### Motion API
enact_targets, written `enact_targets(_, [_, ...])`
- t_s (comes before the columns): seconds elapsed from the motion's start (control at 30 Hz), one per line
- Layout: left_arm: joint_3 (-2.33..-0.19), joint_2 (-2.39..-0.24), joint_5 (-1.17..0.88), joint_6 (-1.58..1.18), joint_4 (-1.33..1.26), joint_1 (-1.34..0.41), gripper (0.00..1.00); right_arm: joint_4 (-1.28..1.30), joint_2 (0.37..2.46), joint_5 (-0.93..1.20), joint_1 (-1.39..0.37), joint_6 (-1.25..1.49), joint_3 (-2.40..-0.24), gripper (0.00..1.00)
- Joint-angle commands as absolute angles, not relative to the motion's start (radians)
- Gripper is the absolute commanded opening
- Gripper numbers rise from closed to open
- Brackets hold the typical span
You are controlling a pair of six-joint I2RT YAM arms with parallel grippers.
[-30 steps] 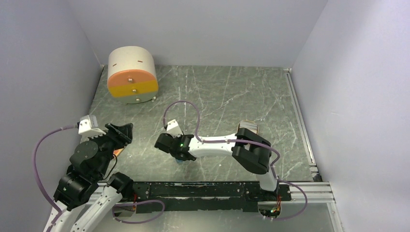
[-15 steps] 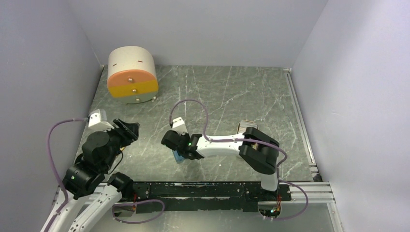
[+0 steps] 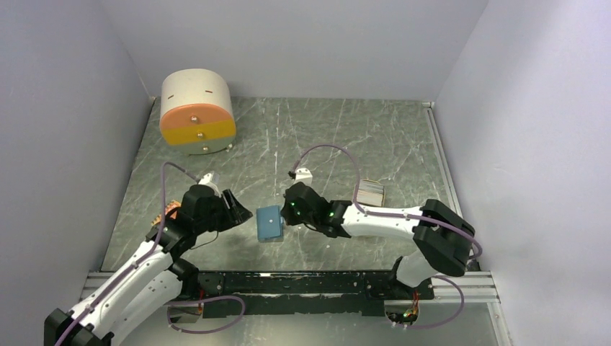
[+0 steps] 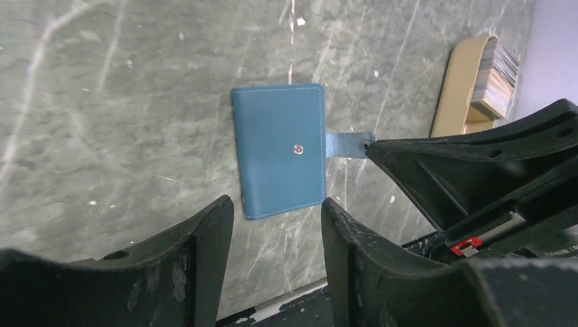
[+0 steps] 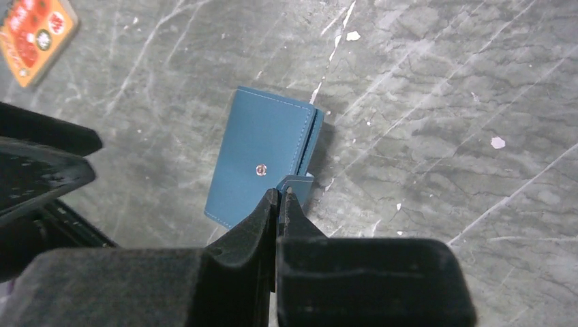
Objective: Put the credit cards into the card holder
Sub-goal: Open the card holder at the center of the board.
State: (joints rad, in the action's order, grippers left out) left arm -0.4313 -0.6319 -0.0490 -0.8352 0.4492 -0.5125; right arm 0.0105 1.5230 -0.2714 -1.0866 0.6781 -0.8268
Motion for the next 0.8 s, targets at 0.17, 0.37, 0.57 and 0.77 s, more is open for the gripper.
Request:
enact_targets(0.17, [-0.428, -0.773, -0.215, -0.78, 0.26, -0.516, 0.68, -0.156, 1.376, -0.125, -1.037, 0.763, -0.723, 0.0])
enact_targets(0.37, [-0.423, -0.822, -0.305, -0.754, 0.175, -0.517, 0.76, -0.211, 1.351, -0.079, -1.037, 0.804, -0.695, 0.0])
enact_targets(0.57, [-0.429, -0.883, -0.334, -0.75, 0.147, -0.516, 0.75, -0.24, 1.331, -0.062, -1.037, 0.821, -0.686, 0.0])
enact_targets(0.77, [-0.449, -0.948, -0.318, -0.726, 0.19, -0.517, 0.69, -0.239, 1.312, -0.078, -1.036, 0.836, -0.686, 0.0])
